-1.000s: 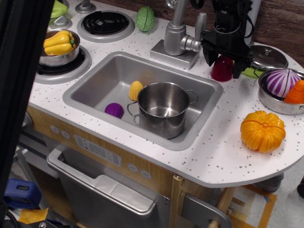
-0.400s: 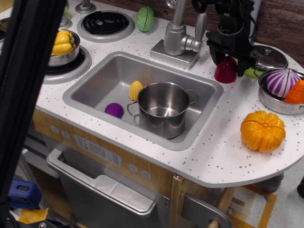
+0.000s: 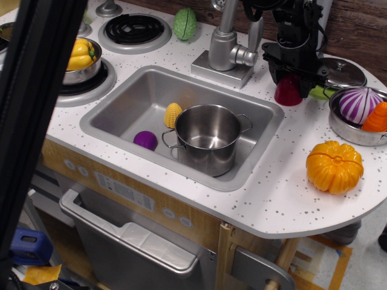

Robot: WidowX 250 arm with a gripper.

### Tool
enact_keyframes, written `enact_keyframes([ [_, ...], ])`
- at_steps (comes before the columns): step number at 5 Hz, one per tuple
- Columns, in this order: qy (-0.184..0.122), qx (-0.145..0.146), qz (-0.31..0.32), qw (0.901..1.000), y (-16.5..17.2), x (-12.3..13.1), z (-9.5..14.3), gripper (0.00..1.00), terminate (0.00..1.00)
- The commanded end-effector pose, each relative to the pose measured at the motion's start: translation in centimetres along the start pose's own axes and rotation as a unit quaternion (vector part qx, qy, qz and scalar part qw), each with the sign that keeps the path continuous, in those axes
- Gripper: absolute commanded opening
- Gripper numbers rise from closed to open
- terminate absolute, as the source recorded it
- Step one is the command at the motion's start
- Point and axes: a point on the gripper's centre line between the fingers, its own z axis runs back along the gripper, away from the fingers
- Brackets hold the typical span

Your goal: Put sweet potato in pot which is in sink

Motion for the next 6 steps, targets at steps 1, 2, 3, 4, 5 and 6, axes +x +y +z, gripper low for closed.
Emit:
enact_keyframes([
  [1,-0.011,0.034,-0.003,0.9993,0.3,2.2,4.5,0.0,0.0],
  [2,0.006,0.06,-0.006,0.9982,0.4,2.5,7.1,0.0,0.0],
  [3,0.015,0.075,-0.009,0.997,0.8,2.1,8.7,0.0,0.0],
  [4,0.023,0.089,-0.006,0.9957,1.4,1.3,10.1,0.0,0.0],
  [5,0.027,0.099,-0.012,0.9946,2.5,0.4,10.8,0.0,0.0],
  [6,0.033,0.106,-0.002,0.9939,4.0,-0.8,11.0,0.0,0.0],
])
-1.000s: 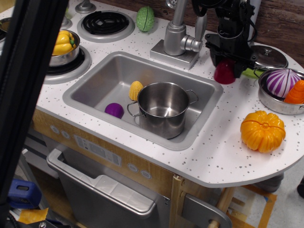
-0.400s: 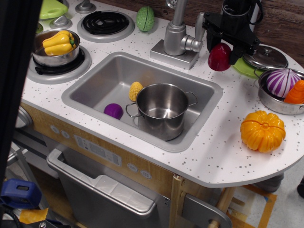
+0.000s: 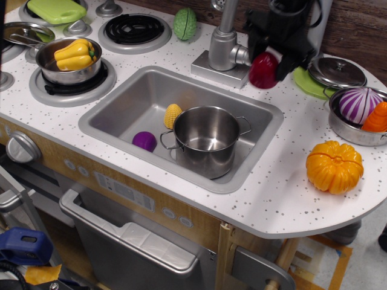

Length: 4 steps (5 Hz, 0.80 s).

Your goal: Put sweet potato in pot which is in sink

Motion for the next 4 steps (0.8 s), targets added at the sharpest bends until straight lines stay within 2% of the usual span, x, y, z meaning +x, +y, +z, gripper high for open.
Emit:
enact_keyframes([
  [1,-0.054,0.014,0.029,0.998,3.4,-0.2,3.0,0.0,0.0],
  [2,-0.068,0.034,0.04,0.9963,4.8,-2.7,1.9,0.0,0.0],
  [3,-0.064,0.039,0.058,0.9955,6.1,-5.4,1.7,1.0,0.0],
  [4,-0.054,0.014,0.083,0.995,6.3,-7.6,1.2,1.0,0.0],
])
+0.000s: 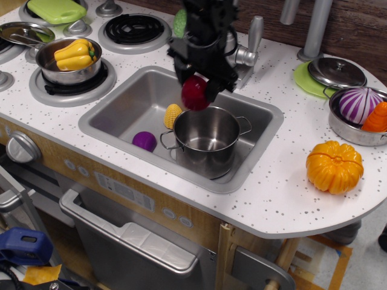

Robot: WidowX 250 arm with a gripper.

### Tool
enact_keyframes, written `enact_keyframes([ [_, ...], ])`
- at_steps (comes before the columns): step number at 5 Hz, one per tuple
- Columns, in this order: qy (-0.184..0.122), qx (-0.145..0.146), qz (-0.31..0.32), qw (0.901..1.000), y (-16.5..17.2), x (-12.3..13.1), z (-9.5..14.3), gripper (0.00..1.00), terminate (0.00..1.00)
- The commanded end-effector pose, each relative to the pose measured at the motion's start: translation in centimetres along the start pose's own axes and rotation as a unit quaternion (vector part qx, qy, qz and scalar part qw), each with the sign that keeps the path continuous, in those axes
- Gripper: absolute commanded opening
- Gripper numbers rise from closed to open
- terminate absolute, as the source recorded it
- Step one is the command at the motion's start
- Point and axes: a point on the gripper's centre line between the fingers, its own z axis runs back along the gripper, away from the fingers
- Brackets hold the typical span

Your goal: Put sweet potato in pot which is in sink

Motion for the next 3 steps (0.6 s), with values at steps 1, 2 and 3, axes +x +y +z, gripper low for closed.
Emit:
enact_keyframes([
  [1,-0.047,-0.019,0.013,0.9986,1.04,-0.11,0.61,1.0,0.0],
  [2,-0.047,-0.019,0.013,0.9986,1.04,-0.11,0.61,1.0,0.0],
  [3,-0.047,-0.019,0.013,0.9986,1.04,-0.11,0.61,1.0,1.0],
])
